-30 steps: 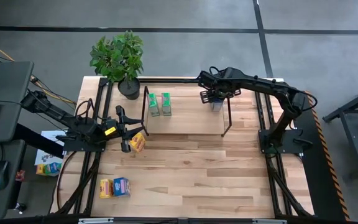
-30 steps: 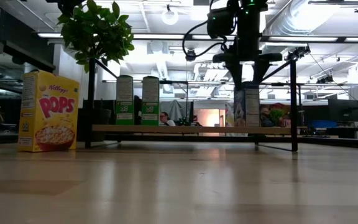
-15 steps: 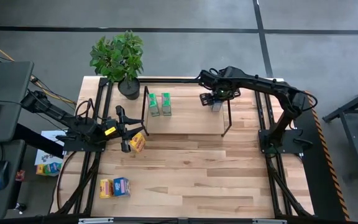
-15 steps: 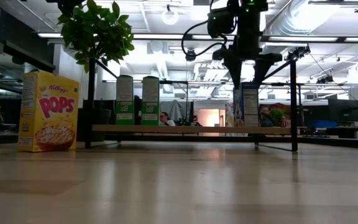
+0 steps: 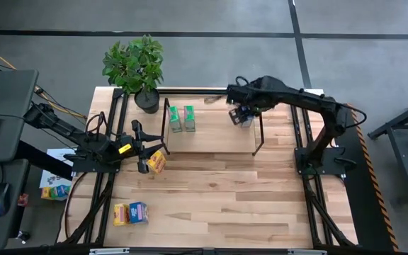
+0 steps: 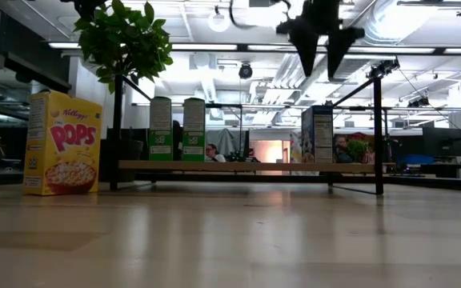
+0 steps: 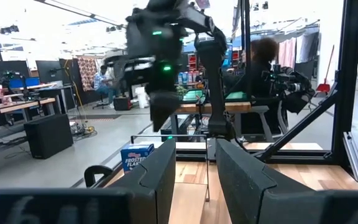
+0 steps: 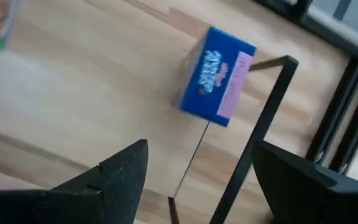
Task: Stack cereal on shelf
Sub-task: Put the blue cereal box aligned with the other blue cereal box on the shelf
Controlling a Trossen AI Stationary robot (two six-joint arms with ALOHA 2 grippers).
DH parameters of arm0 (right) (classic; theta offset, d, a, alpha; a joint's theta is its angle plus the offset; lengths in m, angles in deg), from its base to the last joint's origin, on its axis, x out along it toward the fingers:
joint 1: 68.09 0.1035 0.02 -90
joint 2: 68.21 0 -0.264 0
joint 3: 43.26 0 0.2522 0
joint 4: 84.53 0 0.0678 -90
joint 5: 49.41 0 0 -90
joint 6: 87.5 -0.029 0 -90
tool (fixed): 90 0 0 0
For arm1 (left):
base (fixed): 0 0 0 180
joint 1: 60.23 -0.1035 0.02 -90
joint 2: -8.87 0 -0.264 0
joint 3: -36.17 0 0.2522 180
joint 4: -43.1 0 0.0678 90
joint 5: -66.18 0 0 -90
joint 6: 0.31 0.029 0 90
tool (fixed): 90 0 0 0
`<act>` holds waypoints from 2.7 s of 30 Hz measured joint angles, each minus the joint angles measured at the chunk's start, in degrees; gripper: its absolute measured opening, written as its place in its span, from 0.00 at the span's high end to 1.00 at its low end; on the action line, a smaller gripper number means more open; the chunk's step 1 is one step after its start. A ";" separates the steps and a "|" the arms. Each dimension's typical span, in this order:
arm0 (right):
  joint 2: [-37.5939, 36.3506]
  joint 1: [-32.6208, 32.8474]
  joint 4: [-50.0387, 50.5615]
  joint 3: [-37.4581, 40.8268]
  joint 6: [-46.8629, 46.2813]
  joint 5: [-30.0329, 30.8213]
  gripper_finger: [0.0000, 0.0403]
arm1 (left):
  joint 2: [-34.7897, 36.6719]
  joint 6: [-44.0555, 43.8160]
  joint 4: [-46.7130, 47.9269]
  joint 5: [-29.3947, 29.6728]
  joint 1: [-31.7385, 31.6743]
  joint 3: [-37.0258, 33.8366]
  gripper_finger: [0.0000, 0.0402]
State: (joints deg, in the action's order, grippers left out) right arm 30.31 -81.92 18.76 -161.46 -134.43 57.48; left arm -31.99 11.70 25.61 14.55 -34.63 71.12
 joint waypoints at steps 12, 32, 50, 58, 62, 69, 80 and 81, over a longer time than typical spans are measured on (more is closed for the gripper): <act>-4.48 24.57 0.36 11.30 -5.35 3.20 0.31 | 0.04 -1.58 -1.22 3.69 0.69 0.00 0.74; -45.33 48.01 -69.78 64.41 3.36 26.21 0.31 | -6.22 -12.34 6.03 -19.33 1.15 10.47 0.61; -45.20 44.10 -76.95 66.92 13.97 33.91 0.31 | -35.64 -68.29 95.29 -12.89 9.23 64.56 0.27; -44.73 42.60 -76.94 66.96 13.87 32.41 0.31 | -49.29 -108.29 115.75 -21.24 22.21 66.78 0.27; -44.47 42.58 -76.73 66.96 14.39 32.36 0.31 | -53.32 -123.40 117.73 -23.21 27.15 66.77 0.27; -44.46 42.58 -76.53 66.96 15.63 32.21 0.31 | -57.09 -145.25 117.21 -22.40 33.02 66.77 0.27; -44.46 42.58 -76.50 66.96 16.03 32.22 0.31 | -59.63 -146.93 114.98 -23.39 30.23 66.77 0.27; -44.46 42.58 -76.45 66.96 16.01 32.22 0.31 | -59.63 -146.95 114.51 -23.78 30.21 66.76 0.27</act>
State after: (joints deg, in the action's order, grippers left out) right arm -14.14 -39.33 -57.68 -94.50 -118.41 89.69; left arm -91.62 -135.24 140.13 -9.24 -4.42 137.88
